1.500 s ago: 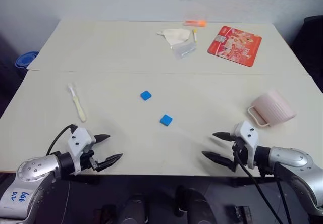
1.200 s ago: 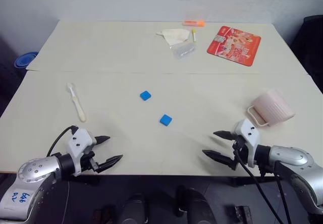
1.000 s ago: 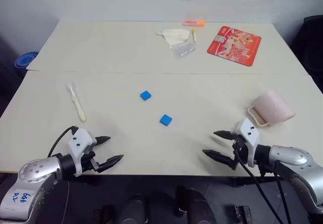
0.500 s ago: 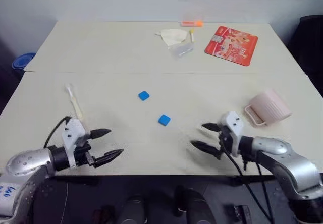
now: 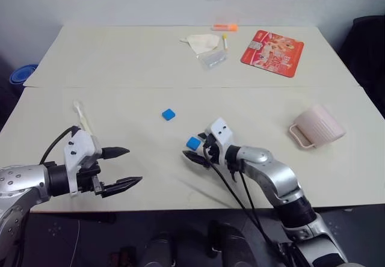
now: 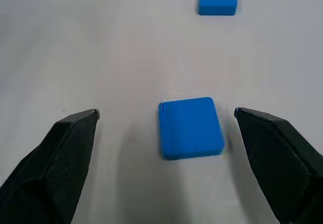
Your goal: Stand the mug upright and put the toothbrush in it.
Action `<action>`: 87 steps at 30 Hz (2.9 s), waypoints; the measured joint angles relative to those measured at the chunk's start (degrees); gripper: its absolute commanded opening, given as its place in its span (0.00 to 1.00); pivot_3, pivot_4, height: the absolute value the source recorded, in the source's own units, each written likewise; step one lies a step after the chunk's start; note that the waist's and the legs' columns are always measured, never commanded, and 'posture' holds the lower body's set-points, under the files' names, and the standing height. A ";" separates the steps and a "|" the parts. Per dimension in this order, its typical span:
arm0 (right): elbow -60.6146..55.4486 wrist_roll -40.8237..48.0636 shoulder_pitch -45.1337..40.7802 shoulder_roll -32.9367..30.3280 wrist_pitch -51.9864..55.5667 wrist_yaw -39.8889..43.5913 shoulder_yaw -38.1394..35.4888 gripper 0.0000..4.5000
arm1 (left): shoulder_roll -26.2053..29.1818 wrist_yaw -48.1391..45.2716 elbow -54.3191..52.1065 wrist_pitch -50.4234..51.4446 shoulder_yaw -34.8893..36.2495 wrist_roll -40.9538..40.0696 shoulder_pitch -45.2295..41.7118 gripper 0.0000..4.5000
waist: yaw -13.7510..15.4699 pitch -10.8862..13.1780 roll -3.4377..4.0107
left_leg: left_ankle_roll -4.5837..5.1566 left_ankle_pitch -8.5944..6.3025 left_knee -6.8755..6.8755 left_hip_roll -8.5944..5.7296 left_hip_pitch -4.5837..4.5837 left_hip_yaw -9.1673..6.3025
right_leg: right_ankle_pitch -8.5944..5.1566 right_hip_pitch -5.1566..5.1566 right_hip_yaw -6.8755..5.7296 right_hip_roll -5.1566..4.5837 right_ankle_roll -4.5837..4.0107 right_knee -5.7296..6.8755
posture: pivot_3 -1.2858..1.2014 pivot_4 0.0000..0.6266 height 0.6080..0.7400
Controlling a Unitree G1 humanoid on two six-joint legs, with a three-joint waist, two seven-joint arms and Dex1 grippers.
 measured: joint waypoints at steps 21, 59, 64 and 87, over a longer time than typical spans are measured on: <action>0.65 -4.31 1.39 1.57 -2.34 2.34 0.59 0.33 | -1.25 2.55 -0.46 -0.32 -2.97 0.40 -4.34 1.00 | -0.37 -0.01 0.00 | -0.17 -0.09 0.00 0.17 0.11 0.07 | -0.06 0.01 0.04 0.07 -0.11 0.04 | 0.52 0.24 1.00; -1.99 -0.93 21.11 -19.01 10.58 -12.27 -54.69 0.62 | -10.23 -0.90 7.12 -4.88 -23.58 3.58 -26.58 1.00 | 0.23 0.02 0.11 | -0.13 -0.12 -0.05 0.28 0.34 0.57 | -0.02 0.02 0.77 0.56 -0.03 -0.05 | 0.52 0.24 1.00; 0.48 -0.64 22.78 -19.24 7.88 -12.12 -54.75 0.89 | -9.97 0.02 6.94 -3.76 -22.45 3.34 -26.30 1.00 | 0.24 0.02 0.11 | -0.13 -0.13 -0.05 0.28 0.38 0.63 | -0.02 0.02 0.86 0.56 -0.02 -0.11 | 0.52 0.24 1.00; -36.56 40.31 13.79 -29.15 23.59 4.09 -28.90 0.89 | -20.35 10.78 53.00 -12.33 -31.34 27.75 -53.09 1.00 | 1.83 -0.03 -0.10 | 0.43 -0.47 0.14 0.16 0.02 0.94 | 0.33 -0.02 0.43 0.54 0.58 -0.66 | 0.52 0.24 1.00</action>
